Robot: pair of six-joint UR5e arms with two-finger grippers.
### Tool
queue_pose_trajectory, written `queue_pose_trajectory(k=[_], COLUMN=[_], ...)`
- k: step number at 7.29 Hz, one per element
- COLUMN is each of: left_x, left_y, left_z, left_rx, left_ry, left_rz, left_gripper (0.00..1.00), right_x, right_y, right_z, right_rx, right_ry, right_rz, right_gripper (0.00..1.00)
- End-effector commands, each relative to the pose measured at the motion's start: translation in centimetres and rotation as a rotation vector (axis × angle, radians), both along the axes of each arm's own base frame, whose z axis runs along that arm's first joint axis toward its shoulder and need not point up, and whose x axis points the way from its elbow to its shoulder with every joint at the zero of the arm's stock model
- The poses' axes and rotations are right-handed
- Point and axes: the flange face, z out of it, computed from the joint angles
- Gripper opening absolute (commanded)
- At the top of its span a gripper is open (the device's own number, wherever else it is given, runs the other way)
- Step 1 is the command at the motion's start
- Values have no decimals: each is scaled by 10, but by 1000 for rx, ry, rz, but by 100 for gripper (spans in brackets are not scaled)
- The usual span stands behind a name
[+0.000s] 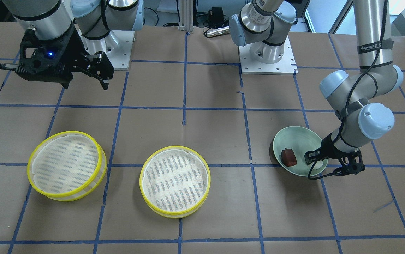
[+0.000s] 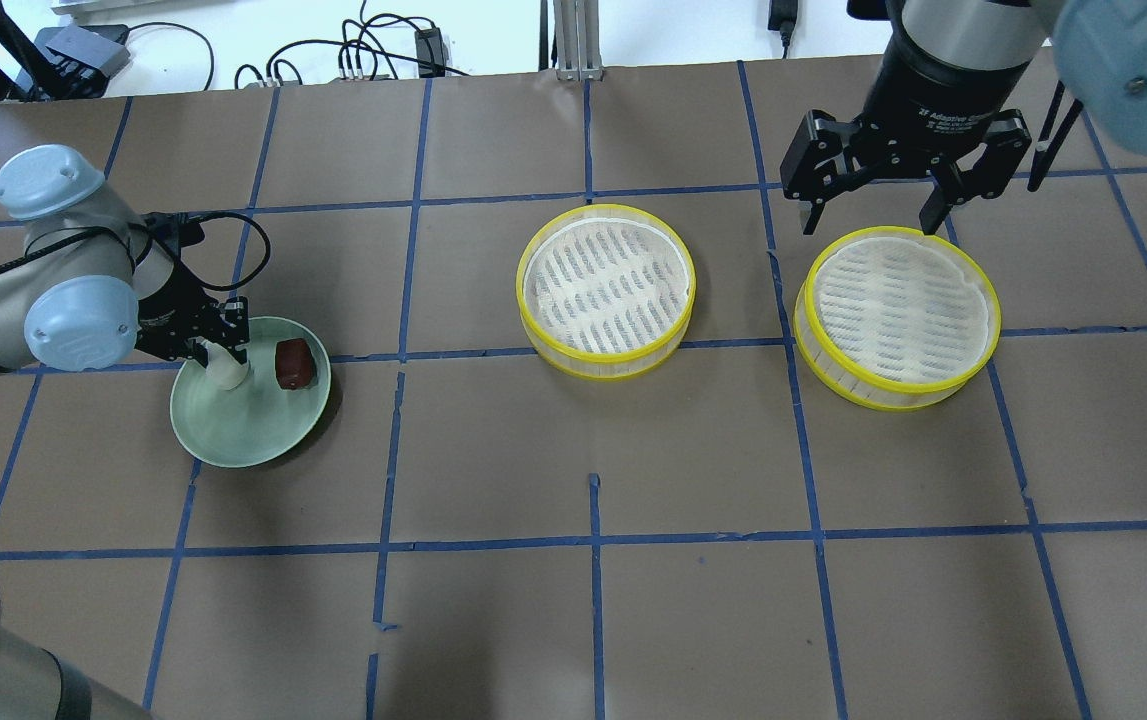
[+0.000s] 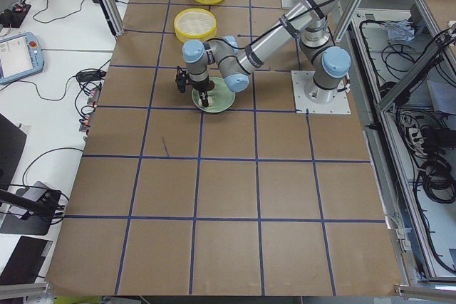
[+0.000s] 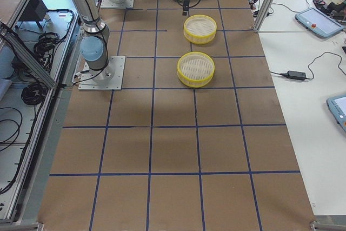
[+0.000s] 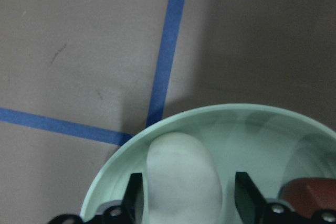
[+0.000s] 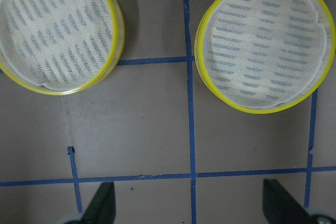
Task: Stack buns with steamer
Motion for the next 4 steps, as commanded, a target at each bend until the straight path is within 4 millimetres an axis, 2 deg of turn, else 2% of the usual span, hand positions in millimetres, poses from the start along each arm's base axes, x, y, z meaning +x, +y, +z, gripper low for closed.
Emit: queue_pose_trajectory(k=[1, 2, 3, 4], left_x=[7, 4, -29, -95], left_y=[-12, -22, -40, -54], left_z=[36, 72, 101, 125], left_rx=[-47, -29, -20, -55], left_ry=[-53, -77, -57, -64], left_rz=[-10, -20, -31, -39], left_gripper=[1, 1, 1, 1], right_x=[0, -2, -7, -40], right_y=[0, 1, 0, -5], right_z=[0, -2, -14, -33], right_rx=[2, 8, 27, 51], right_ry=[5, 8, 9, 37], right_rz=[0, 3, 2, -25], right_gripper=[100, 100, 100, 100])
